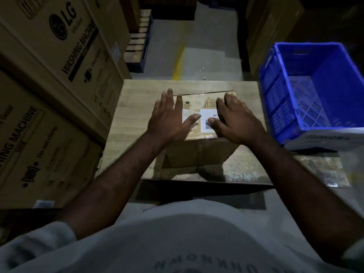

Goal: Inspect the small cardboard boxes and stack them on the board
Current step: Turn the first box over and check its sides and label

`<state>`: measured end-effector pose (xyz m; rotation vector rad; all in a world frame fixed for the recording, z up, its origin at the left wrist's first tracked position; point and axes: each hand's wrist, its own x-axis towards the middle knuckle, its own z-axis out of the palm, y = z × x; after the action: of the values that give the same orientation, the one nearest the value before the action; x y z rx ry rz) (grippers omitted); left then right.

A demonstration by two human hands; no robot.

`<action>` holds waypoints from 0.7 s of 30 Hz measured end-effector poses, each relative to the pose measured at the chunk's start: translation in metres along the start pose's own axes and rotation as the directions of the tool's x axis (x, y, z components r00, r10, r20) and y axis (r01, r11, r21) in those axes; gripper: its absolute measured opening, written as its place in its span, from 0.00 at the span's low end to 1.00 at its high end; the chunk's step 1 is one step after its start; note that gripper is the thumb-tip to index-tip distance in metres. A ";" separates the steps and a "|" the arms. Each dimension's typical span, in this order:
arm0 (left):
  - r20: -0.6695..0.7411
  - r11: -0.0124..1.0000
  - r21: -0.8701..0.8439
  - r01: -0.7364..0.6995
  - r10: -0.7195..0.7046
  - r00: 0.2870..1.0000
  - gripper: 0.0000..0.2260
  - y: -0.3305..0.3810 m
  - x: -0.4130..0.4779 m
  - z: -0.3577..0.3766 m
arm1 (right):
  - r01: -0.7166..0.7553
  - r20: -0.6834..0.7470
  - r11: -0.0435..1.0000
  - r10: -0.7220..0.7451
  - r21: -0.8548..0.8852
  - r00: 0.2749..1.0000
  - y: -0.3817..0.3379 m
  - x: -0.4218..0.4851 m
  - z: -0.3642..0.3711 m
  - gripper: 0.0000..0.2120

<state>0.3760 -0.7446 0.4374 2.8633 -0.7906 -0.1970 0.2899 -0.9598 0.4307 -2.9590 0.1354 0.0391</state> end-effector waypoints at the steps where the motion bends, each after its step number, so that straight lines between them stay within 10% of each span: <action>1: 0.010 1.000 -0.013 0.017 -0.017 1.000 0.43 -0.001 0.003 0.001 | -0.028 0.012 1.000 0.028 0.002 1.000 0.000 0.008 -0.001 0.38; 15: -0.053 0.991 -0.124 0.050 -0.057 0.997 0.43 -0.006 0.014 0.021 | -0.127 -0.010 0.992 0.127 0.022 0.992 -0.003 0.027 0.013 0.43; 21: -0.201 0.819 -0.574 0.023 -0.167 0.965 0.31 -0.016 0.011 0.025 | -0.105 -0.010 0.993 0.106 0.055 0.994 -0.008 0.019 0.005 0.42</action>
<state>0.3886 -0.7399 0.4092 2.2952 -0.4383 -0.0716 0.3089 -0.9525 0.4261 -2.8956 0.2899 0.0302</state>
